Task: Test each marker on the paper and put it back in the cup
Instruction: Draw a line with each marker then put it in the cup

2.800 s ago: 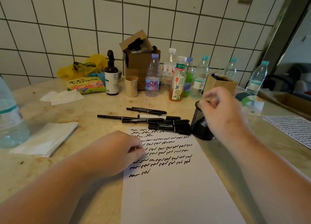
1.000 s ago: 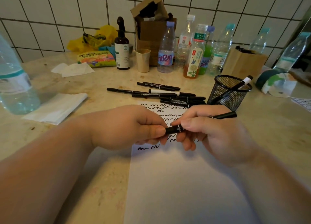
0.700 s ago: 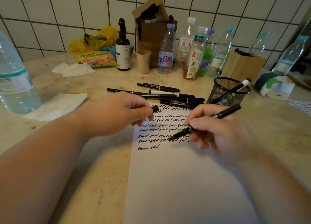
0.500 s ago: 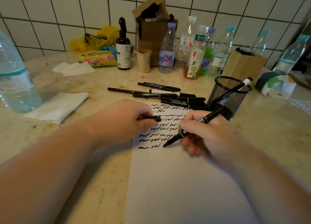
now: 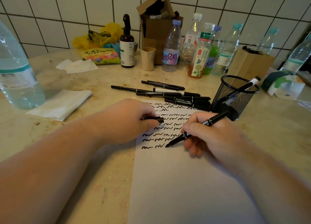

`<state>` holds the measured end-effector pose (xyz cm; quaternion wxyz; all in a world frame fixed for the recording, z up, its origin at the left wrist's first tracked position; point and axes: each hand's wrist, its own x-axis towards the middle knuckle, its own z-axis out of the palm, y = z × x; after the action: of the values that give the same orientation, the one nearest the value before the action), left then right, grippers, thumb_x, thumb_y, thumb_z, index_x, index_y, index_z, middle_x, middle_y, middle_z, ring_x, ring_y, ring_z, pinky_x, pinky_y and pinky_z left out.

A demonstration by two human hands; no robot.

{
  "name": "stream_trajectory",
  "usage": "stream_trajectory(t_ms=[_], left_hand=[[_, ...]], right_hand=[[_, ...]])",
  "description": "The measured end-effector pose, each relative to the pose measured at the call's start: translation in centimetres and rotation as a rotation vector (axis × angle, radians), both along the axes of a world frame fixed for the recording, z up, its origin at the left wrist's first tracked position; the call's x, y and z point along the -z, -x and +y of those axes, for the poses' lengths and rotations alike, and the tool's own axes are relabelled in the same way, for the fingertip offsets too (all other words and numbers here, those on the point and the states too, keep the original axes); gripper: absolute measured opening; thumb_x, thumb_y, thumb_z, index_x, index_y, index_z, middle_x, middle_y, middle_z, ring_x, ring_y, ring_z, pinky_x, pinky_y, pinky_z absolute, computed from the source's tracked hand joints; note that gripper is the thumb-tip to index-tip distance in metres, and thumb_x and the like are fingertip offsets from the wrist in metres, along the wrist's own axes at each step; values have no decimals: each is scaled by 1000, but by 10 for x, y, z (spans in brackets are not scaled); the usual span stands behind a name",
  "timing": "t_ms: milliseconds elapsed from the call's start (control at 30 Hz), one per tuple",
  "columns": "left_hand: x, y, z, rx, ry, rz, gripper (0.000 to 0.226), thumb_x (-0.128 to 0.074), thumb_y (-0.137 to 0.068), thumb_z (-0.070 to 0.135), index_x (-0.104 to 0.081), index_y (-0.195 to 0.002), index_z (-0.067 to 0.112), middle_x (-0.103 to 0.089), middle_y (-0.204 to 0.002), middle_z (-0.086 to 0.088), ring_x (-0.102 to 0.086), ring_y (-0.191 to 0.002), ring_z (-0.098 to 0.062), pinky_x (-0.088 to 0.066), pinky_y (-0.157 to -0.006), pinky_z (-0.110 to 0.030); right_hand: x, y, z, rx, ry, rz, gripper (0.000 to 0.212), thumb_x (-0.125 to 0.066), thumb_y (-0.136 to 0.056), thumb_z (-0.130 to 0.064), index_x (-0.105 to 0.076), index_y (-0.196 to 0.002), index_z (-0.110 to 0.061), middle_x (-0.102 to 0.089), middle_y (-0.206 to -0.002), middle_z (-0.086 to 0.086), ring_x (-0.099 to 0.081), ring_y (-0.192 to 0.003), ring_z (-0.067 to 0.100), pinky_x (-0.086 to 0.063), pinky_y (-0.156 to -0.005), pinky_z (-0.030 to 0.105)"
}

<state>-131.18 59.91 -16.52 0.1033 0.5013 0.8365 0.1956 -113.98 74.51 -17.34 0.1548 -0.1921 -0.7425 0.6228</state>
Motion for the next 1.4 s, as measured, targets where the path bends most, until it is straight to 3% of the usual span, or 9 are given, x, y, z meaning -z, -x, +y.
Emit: stream_trajectory(t_ms=[267, 567, 667, 833, 1067, 1233, 1400], left_hand=[[-1, -1, -1, -10, 1, -21, 13, -57, -94, 46, -68, -96, 38, -67, -83, 16, -60, -77, -2, -45, -65, -22], [-4, -3, 0, -12, 24, -19, 15, -57, -94, 47, -68, -100, 38, -67, -86, 15, -60, -79, -3, -46, -66, -23], [-5, -3, 0, -15, 37, -24, 12, -58, -94, 47, -66, -98, 39, -64, -85, 17, -57, -77, 0, -39, -61, -19], [-6, -4, 0, -5, 23, -45, 13, -62, -91, 49, -67, -96, 39, -65, -84, 17, -57, -76, 2, -37, -60, -16], [-8, -7, -2, 13, 8, -55, 13, -60, -91, 50, -66, -99, 42, -65, -85, 16, -57, -76, 0, -38, -62, -17], [-9, -10, -2, 10, -31, -62, 10, -59, -91, 49, -62, -100, 46, -62, -82, 18, -55, -75, 4, -36, -60, -13], [-8, -8, -1, 16, -62, -108, 18, -59, -91, 47, -65, -109, 48, -71, -79, 20, -62, -77, 3, -51, -73, -23]], right_hand=[[1, 0, 3, 45, -9, -15, 22, -61, -90, -4, -66, -69, -3, -64, -57, 18, -54, -46, 25, -39, -43, 28], [-1, -1, 7, 119, -12, -23, 26, -61, -90, -6, -67, -65, -9, -63, -56, 18, -51, -45, 24, -37, -45, 27], [-2, -2, 11, 197, -19, 43, 26, -61, -91, -9, -68, -66, -11, -61, -54, 13, -50, -45, 21, -39, -47, 29], [-5, -1, 14, 229, -77, 126, 23, -64, -94, -21, -67, -72, -13, -55, -51, 1, -45, -42, 12, -34, -40, 20], [-7, 0, 15, 140, 241, 234, 34, -51, -99, -18, -74, -77, -9, -60, -60, 12, -51, -49, 20, -41, -45, 27], [-6, 0, 14, 134, 214, 207, 27, -51, -98, -9, -71, -81, -8, -64, -61, 13, -55, -50, 21, -42, -45, 27], [-8, -1, 11, 69, 197, 183, 7, -64, -88, -9, -68, -90, -4, -71, -71, 17, -60, -54, 21, -46, -46, 24]])
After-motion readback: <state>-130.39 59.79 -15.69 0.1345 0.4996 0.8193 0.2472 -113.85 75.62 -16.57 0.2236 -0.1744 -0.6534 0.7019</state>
